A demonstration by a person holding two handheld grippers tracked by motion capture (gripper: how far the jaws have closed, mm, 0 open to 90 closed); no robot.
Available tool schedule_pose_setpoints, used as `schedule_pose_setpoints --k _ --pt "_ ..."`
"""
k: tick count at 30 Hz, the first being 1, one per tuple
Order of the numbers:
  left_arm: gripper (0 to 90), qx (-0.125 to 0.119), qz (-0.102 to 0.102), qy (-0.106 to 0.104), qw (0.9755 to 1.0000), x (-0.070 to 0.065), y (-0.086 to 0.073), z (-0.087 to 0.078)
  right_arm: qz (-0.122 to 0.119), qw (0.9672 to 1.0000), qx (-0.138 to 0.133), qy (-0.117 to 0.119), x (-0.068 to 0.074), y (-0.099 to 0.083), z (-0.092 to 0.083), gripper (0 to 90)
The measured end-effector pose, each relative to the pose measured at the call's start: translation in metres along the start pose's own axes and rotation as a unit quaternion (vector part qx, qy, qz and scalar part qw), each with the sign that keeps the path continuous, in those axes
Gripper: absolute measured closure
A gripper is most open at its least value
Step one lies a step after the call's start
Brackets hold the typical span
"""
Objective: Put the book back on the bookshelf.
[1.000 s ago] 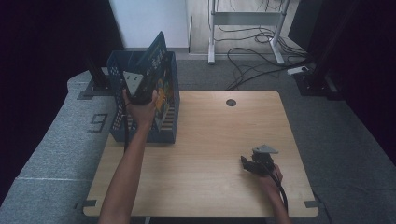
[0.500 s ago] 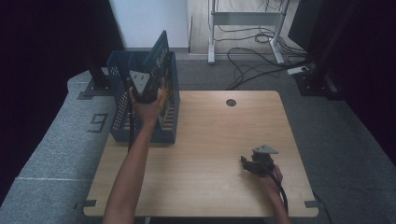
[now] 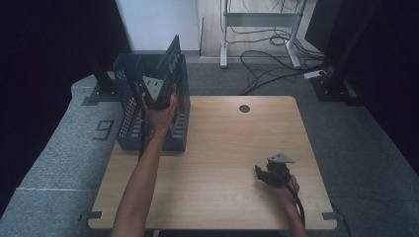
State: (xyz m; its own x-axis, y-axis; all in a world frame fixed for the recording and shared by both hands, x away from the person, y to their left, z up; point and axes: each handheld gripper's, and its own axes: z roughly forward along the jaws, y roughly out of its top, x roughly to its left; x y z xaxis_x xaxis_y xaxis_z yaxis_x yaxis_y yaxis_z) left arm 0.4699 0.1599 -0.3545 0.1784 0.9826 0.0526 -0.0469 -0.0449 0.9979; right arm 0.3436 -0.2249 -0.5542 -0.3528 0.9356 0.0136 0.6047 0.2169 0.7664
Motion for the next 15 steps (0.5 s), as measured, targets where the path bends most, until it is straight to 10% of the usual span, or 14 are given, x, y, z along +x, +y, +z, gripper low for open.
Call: schedule_pose_setpoints --k 15 --pt "82.0 0.033 0.008 -0.001 0.9994 -0.007 -0.033 0.009 -0.001 1.0 0.0 0.001 0.0 0.0 0.0 37.7"
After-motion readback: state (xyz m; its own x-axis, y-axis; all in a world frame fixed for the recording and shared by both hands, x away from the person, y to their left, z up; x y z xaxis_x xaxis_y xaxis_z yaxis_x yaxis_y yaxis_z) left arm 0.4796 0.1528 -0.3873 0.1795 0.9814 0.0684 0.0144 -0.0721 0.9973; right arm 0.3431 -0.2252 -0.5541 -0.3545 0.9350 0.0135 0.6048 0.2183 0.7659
